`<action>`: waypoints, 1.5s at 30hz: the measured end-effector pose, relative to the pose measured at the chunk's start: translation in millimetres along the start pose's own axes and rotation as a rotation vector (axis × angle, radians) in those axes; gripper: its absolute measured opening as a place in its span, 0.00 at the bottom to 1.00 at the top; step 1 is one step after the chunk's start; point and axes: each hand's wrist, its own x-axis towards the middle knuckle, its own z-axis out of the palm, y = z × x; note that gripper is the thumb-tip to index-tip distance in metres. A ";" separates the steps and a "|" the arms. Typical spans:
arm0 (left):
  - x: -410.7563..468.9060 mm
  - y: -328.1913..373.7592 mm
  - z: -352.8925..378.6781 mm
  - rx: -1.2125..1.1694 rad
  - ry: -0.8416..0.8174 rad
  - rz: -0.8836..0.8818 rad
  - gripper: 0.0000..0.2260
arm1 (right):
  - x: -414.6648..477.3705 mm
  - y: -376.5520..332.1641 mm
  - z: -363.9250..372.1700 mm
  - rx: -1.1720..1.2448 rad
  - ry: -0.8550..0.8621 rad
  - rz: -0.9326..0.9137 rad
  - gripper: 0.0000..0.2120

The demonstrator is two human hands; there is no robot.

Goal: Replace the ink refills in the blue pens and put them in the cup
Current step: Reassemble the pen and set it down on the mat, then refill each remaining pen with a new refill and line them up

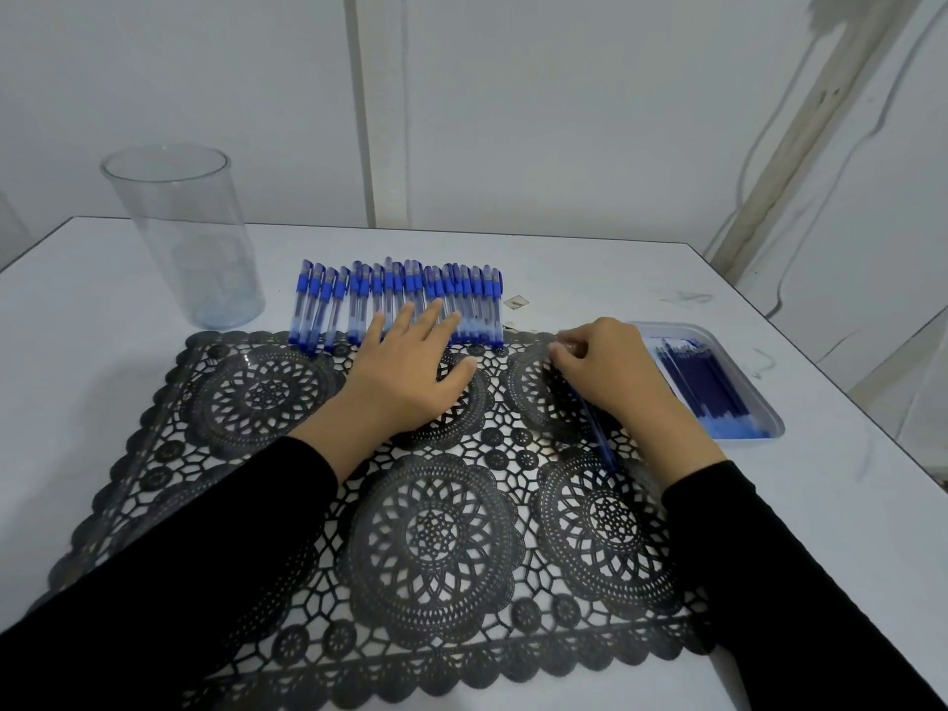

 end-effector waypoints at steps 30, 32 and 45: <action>36.5 -11.3 7.9 -0.009 -0.006 -0.042 0.26 | 81.4 -44.6 40.3 0.198 0.024 0.067 0.10; 36.5 -11.2 7.3 -0.010 -0.012 -0.043 0.26 | 80.1 -46.0 37.7 0.203 0.026 0.087 0.08; 10.2 4.6 -12.0 -0.787 0.321 -0.078 0.23 | 22.7 -57.7 25.1 0.857 0.091 0.083 0.11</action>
